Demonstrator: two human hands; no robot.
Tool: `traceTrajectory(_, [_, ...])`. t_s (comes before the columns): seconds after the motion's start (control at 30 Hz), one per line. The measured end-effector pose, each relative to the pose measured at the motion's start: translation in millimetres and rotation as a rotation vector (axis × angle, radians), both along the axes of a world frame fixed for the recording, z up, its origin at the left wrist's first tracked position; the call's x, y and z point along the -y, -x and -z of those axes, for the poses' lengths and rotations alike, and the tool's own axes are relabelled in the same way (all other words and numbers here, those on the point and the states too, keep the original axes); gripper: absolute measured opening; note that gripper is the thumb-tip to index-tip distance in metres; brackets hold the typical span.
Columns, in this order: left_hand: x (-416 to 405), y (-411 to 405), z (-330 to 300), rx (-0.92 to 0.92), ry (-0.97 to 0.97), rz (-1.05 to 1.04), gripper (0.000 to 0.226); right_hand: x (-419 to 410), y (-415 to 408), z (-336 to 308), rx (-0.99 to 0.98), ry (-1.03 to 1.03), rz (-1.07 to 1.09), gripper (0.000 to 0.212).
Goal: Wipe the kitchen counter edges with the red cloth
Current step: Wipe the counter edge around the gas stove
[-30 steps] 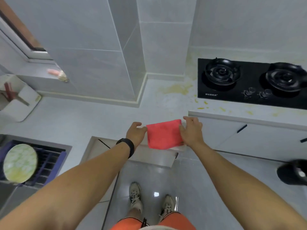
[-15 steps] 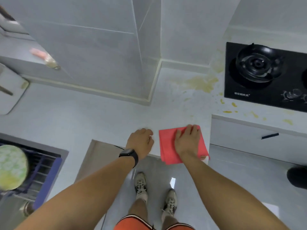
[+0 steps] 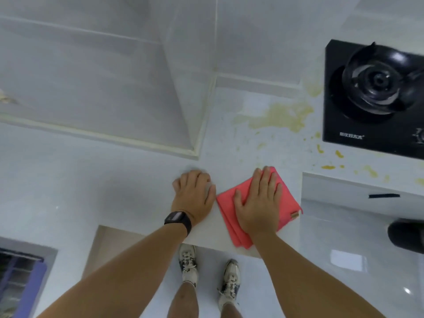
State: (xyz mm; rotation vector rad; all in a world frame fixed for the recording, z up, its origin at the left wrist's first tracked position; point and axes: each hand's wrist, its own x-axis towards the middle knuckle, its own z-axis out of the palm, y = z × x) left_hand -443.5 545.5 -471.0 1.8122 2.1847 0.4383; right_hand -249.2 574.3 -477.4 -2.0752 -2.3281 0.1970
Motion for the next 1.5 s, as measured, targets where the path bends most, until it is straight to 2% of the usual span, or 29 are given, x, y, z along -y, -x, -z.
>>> traceTrajectory(0.3, [-2.1,-2.7,11.0,-0.066,-0.098,0.027,0.027,-69.6,14.4,2.9,-0.024,-0.036,-0.115,0.082])
traceTrajectory(0.57, [-7.3,-4.5,5.0,-0.083,-0.034,0.022,0.033,-162.6,50.3,5.9,-0.038,-0.031,-0.218,0.081])
traceTrajectory(0.87, [-6.1,-5.8,5.8,-0.096,-0.022,0.005,0.034,-226.9,77.6,2.7,-0.094,0.006,-0.31,0.078])
traceTrajectory(0.97, [-5.8,-5.7,6.4,-0.11,-0.035,0.003,0.036,-236.2,84.7,-1.5,-0.163,-0.051,-0.266,0.073])
traceTrajectory(1.07, [-5.5,-6.3,7.3,-0.115,-0.043,-0.003,0.036,-234.9,88.4,-1.5,-0.102,-0.152,-0.142,0.073])
traceTrajectory(1.17, [-6.7,-5.9,7.4,-0.123,-0.055,-0.009,0.034,-230.4,89.6,-0.7,-0.066,-0.072,-0.101,0.081])
traceTrajectory(1.23, [-6.2,-6.2,8.6,-0.124,-0.075,-0.01,0.033,-227.9,89.7,0.8,-0.061,-0.027,-0.159,0.085])
traceTrajectory(1.37, [-6.6,-6.2,10.1,-0.127,-0.089,-0.022,0.032,-222.2,91.4,-2.0,-0.037,-0.004,-0.479,0.082])
traceTrajectory(1.5, [-5.9,-6.9,9.9,-0.101,-0.098,-0.035,0.03,-197.4,83.6,-7.8,-0.046,0.023,-0.606,0.078])
